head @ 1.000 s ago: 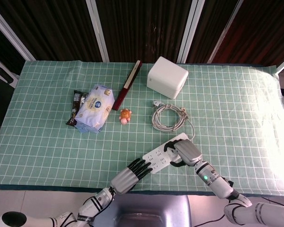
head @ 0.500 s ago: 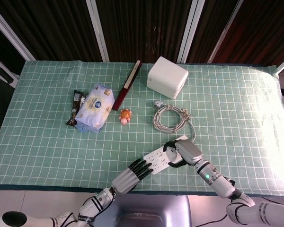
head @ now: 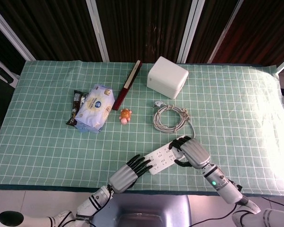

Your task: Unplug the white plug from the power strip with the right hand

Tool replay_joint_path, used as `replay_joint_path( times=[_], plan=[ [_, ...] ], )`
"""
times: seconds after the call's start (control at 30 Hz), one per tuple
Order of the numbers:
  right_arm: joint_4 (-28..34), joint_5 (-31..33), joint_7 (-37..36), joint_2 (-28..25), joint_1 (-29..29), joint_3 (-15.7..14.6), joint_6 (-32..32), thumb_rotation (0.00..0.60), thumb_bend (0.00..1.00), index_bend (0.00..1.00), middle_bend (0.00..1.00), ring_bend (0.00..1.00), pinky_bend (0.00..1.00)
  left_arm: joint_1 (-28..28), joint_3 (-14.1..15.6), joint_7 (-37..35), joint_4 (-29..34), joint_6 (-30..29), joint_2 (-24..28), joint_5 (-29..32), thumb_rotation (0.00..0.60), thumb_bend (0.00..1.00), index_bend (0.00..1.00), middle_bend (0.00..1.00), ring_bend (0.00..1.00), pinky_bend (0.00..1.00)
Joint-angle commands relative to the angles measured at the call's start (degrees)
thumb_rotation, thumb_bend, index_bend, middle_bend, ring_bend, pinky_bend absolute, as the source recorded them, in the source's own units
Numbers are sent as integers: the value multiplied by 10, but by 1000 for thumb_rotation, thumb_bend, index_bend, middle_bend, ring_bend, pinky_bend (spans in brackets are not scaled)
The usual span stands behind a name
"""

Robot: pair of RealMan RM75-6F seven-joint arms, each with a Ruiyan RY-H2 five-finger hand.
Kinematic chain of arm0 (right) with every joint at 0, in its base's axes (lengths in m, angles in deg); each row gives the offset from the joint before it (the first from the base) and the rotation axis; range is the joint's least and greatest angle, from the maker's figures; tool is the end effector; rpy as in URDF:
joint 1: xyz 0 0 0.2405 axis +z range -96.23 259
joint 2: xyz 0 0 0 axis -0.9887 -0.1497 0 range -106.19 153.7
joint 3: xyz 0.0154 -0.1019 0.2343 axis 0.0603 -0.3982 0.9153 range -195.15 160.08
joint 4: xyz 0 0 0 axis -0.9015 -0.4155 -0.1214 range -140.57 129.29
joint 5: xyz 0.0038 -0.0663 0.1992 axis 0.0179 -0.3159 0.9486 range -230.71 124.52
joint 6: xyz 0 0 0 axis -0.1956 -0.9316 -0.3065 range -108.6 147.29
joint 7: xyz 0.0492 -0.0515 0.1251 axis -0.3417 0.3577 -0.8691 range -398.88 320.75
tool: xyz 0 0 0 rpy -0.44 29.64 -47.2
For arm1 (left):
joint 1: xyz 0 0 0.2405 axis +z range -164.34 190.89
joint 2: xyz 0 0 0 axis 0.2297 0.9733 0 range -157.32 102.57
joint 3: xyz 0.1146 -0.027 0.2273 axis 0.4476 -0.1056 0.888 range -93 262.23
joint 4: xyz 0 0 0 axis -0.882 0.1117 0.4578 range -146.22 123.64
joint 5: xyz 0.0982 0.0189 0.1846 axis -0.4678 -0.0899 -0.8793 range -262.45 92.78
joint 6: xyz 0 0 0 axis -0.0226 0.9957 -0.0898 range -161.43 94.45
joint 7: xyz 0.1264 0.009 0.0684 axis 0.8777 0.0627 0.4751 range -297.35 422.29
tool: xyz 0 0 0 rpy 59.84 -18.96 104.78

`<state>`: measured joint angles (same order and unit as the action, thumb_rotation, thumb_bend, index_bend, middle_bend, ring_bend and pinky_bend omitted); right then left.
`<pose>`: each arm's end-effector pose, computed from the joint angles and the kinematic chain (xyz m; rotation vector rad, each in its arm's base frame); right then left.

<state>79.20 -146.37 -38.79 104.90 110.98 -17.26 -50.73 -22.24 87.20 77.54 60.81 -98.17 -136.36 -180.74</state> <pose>-0.2005 -0.2706 0.0273 1.9349 -0.8420 1.1568 -0.1122 0.2244 -0.1193 -2.2174 -0.6679 -1.2100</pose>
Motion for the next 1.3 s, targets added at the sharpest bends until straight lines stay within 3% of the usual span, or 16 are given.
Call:
replay_joint_path(
  times=[0.03, 0.37, 0.67, 0.77, 0.87, 0.93, 1.0, 1.07, 1.13, 1.3],
  plan=[
    [-5, -24, 36, -29, -20, -21, -19, 600, 387, 806, 616, 493, 542, 0, -9, -6, 22, -18, 23, -8, 600, 868, 0, 8, 0, 39],
    [-38, -50, 142, -95, -64, -75, -22, 600, 387, 802, 617, 496, 542, 19, -22, -16, 74, -68, 103, -8, 600, 767, 0, 16, 0, 40],
    [-100, -19, 265, -61, -84, -74, 18, 600, 387, 772, 617, 494, 542, 32, -26, -43, 65, -78, 132, 6, 600, 719, 0, 16, 0, 39],
    [-103, -9, 292, -53, -85, -71, 31, 600, 386, 665, 603, 449, 534, 33, -25, -45, 62, -80, 134, 6, 600, 713, 0, 16, 0, 39],
    [-100, -2, 298, -54, -84, -70, 44, 600, 386, 482, 494, 356, 463, 34, -26, -46, 61, -80, 135, 7, 600, 712, 0, 16, 0, 39],
    [-99, 0, 300, -56, -84, -70, 48, 600, 382, 328, 384, 266, 379, 35, -26, -47, 61, -81, 136, 7, 600, 711, 0, 16, 0, 39],
    [-85, 14, 304, -63, -83, -69, 65, 600, 333, 65, 206, 111, 233, 36, -27, -48, 60, -81, 138, 9, 600, 704, 0, 16, 0, 40],
    [-56, 23, 281, -83, -85, -67, 65, 600, 271, 3, 141, 58, 185, 40, -26, -53, 66, -87, 145, 7, 600, 695, 0, 16, 0, 40],
    [-29, 27, 269, -106, -92, -64, 50, 600, 213, 0, 95, 32, 170, 44, -21, -52, 74, -89, 156, 6, 600, 689, 0, 16, 0, 42],
    [53, 45, 272, -157, -137, -45, -39, 600, 131, 0, 0, 0, 80, 70, -14, 7, 115, -90, 217, 36, 600, 658, 0, 16, 0, 50]
  ],
)
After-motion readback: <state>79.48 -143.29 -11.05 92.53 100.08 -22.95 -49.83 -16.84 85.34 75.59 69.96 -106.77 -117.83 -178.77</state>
